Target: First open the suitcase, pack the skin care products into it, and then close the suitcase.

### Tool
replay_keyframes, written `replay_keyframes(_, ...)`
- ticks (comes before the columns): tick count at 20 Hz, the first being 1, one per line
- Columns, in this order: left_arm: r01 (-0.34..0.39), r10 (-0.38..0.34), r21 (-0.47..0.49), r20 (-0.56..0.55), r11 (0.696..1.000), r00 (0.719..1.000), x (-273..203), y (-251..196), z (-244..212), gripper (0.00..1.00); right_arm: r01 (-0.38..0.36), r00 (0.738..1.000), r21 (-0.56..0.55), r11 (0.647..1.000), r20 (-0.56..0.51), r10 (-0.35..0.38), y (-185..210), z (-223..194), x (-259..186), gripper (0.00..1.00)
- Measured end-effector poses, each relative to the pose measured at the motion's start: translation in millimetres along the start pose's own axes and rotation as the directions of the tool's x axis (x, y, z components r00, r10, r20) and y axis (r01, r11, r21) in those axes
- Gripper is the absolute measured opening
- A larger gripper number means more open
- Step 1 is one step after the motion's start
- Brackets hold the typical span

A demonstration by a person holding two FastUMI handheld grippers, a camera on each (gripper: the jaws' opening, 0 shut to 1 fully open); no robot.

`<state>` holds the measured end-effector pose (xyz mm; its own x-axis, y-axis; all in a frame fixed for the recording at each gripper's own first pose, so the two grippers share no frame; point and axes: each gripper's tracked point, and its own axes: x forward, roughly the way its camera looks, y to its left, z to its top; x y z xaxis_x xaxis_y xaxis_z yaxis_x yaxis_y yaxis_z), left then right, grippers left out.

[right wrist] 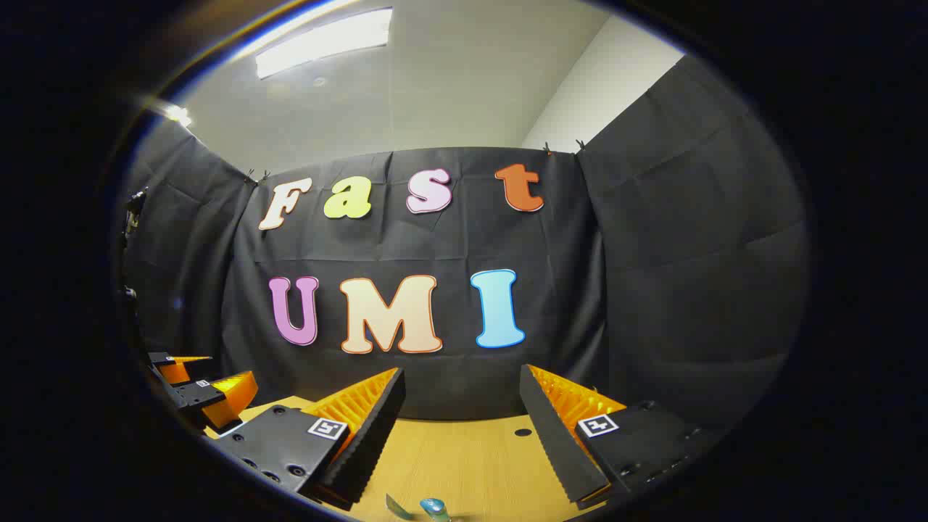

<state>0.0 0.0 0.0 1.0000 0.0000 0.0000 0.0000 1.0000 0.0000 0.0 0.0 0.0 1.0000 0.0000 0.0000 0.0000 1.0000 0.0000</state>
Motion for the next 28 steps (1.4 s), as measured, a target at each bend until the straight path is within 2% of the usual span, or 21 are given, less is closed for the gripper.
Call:
replay_keyframes(7,0.033,-0.033,0.017,-0.035,0.999,0.999,6.4,-13.8,-11.5,0.92,-0.022,1.000,-0.018,1.000,0.017,0.023,2.9,1.1,3.4,0.99)
replay_keyframes(11,0.031,-0.031,0.001,-0.160,1.000,0.987,13.5,-20.1,-64.4,0.95,-0.045,0.999,-0.032,0.998,0.002,0.045,-4.2,-14.1,7.0,0.99)
replay_keyframes(14,-0.032,0.029,-0.009,-0.265,0.999,0.964,21.0,-9.2,-107.6,0.95,-0.091,0.996,-0.019,0.996,-0.020,0.091,-11.4,-31.8,15.5,0.99)
replay_keyframes(16,-0.052,0.052,0.009,-0.337,0.999,0.940,25.6,-1.6,-135.7,0.95,-0.086,0.995,-0.008,0.996,-0.058,0.086,-23.0,-48.4,24.6,0.99)
replay_keyframes(18,-0.045,0.045,0.010,-0.399,0.999,0.916,28.9,0.5,-160.0,0.95,-0.078,0.992,0.006,0.997,-0.097,0.078,-26.9,-63.1,29.9,0.99)
replay_keyframes(20,-0.051,0.047,0.004,-0.470,0.999,0.882,31.6,5.0,-188.3,0.95,-0.067,0.991,0.003,0.998,-0.113,0.067,-25.6,-69.2,36.8,0.99)
replay_keyframes(22,-0.033,0.015,-0.023,-0.546,0.999,0.838,33.3,-2.3,-214.1,0.96,-0.032,0.991,-0.009,0.999,-0.130,0.031,-28.6,-75.7,43.3,1.00)
replay_keyframes(25,0.020,-0.037,-0.035,-0.599,0.999,0.800,42.8,-14.6,-236.4,0.96,-0.005,0.988,-0.013,1.000,-0.151,0.003,-23.2,-84.8,45.7,0.99)
replay_keyframes(28,0.060,-0.062,-0.026,-0.668,0.998,0.741,49.4,-25.7,-260.7,0.96,0.020,0.983,-0.032,0.999,-0.183,-0.025,-23.2,-95.9,46.4,0.99)
